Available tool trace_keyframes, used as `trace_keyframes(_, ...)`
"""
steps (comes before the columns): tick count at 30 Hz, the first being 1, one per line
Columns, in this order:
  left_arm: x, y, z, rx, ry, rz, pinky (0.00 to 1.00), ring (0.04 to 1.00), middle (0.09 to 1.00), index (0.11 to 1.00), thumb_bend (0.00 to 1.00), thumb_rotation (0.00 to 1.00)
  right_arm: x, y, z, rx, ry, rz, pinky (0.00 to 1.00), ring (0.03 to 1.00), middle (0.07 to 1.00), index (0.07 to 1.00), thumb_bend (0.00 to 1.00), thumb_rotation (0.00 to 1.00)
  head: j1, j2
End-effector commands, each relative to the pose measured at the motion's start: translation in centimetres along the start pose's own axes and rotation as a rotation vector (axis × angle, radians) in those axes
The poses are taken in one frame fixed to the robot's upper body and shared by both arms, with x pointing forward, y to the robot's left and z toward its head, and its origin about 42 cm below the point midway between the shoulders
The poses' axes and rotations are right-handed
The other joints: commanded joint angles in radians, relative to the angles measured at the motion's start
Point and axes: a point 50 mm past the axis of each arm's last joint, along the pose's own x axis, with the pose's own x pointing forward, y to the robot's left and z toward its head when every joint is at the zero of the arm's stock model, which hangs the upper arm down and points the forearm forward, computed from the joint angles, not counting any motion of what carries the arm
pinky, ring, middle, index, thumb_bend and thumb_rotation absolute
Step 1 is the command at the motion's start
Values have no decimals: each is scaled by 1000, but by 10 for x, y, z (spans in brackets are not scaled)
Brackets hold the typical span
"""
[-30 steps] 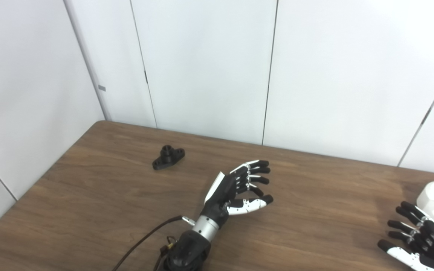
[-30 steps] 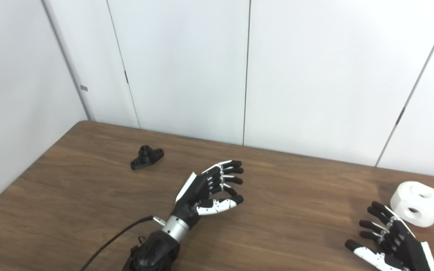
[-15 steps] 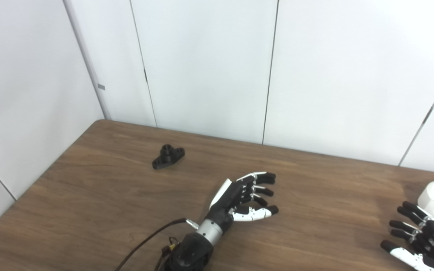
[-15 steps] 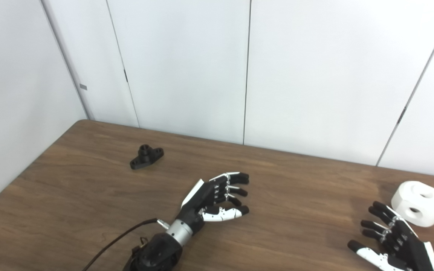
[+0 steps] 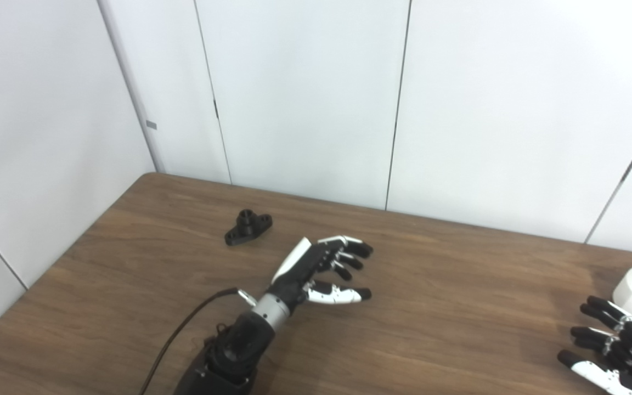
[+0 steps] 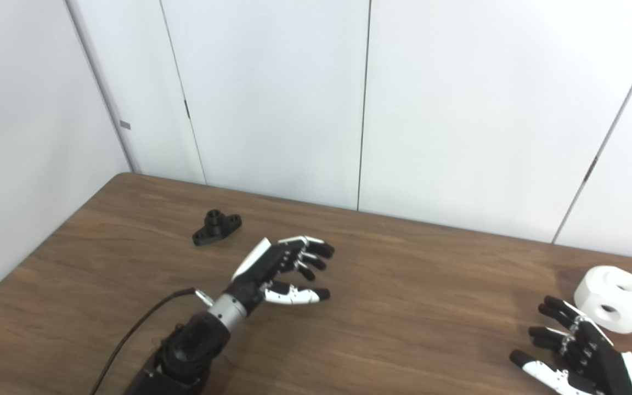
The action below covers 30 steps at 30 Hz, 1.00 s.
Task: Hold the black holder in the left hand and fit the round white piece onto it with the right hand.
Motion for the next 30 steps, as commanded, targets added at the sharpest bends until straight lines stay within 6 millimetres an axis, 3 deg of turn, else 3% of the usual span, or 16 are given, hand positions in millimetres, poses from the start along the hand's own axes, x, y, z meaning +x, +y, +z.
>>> trace_keyframes(1, 14, 22, 27, 65, -102, 60, 614, 707, 747, 707, 744, 0, 2, -11, 7, -25, -15, -20, 656, 628, 779, 757, 792, 132, 3, 0)
trace_keyframes(7, 19, 59, 37, 102, -113, 92, 552, 669, 754, 719, 690, 0, 1, -11, 4, -28, -16, -8, 635, 620, 774, 750, 777, 109, 13, -7)
trace_keyframes(14, 23, 97, 55, 172, -110, 200, 620, 709, 764, 726, 685, 0, 1, -12, 1, -29, -16, -4, 579, 611, 768, 749, 796, 116, 24, -13)
trace_keyframes(19, 26, 114, 65, 243, -121, 280, 593, 727, 772, 723, 693, 0, -1, -11, 1, -8, -1, -5, 631, 626, 773, 749, 803, 129, 24, -17)
trace_keyframes(25, 27, 132, 70, 367, -105, 387, 724, 848, 850, 728, 719, 9, 0, -12, 0, -23, -5, -2, 623, 620, 771, 747, 801, 117, 27, -9)
trace_keyframes(30, 26, 143, 70, 440, -78, 443, 681, 833, 858, 738, 716, 38, -1, -12, 1, -15, -4, 1, 625, 612, 775, 749, 800, 124, 26, -13)
